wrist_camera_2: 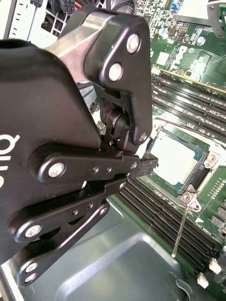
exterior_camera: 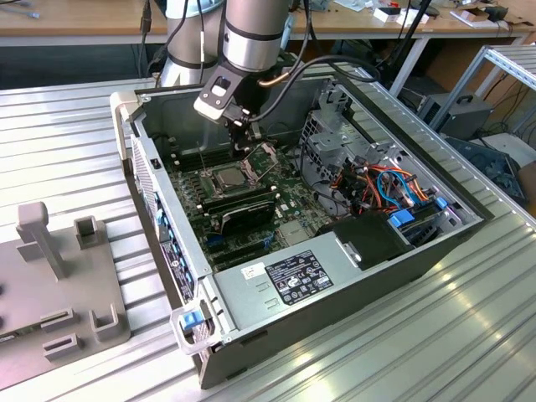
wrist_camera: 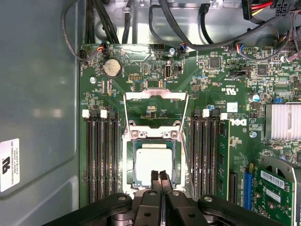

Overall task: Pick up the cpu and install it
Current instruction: 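Close the cpu cover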

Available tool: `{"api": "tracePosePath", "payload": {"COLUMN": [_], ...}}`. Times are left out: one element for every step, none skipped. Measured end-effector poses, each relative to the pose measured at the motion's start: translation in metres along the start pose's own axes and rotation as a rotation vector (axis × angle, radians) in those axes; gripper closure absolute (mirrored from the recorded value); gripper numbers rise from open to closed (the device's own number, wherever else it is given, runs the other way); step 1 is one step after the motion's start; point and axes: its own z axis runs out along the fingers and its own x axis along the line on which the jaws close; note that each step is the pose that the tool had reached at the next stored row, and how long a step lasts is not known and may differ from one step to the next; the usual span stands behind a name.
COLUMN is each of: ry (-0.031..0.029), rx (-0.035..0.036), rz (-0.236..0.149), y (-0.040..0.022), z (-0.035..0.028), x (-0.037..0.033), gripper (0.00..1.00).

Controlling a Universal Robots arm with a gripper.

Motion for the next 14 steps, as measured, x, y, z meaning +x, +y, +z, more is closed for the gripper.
{"api": "tracePosePath", "payload": {"ry": [0.0,0.0,0.0,0.0,0.0003,0.0003,0.0002,0.0001,0.0001,0.0002,0.0001,0.0001,0.0002,0.0001], "rx": [0.0,-0.0001,0.0,0.0,-0.0002,-0.0003,-0.0002,-0.0001,-0.0001,-0.0001,-0.0001,-0.0001,-0.0001,0.0], "rz": [0.0,0.0,0.0,0.0,0.0,0.0,0.0,0.0,0.0,0.0,0.0,0.0,0.0,0.0], "y": [0.0,0.0,0.0,0.0001,0.0001,0.0001,0.0001,0.0001,0.0001,0.0001,0.0001,0.0002,0.0005,0.0007], "z": [-0.0004,-0.0009,-0.0015,-0.0028,-0.0029,-0.003,-0.003,-0.0031,-0.0031,-0.0031,-0.0031,-0.0031,-0.0031,-0.0031], "x": [0.0,0.0,0.0,0.0,0.0,0.0,0.0,0.0,0.0,0.0,0.0,0.0,-0.0001,-0.0001], "gripper": [0.89,0.89,0.89,0.89,0.89,0.89,0.89,0.89,0.89,0.89,0.89,0.89,0.89,0.89]}}
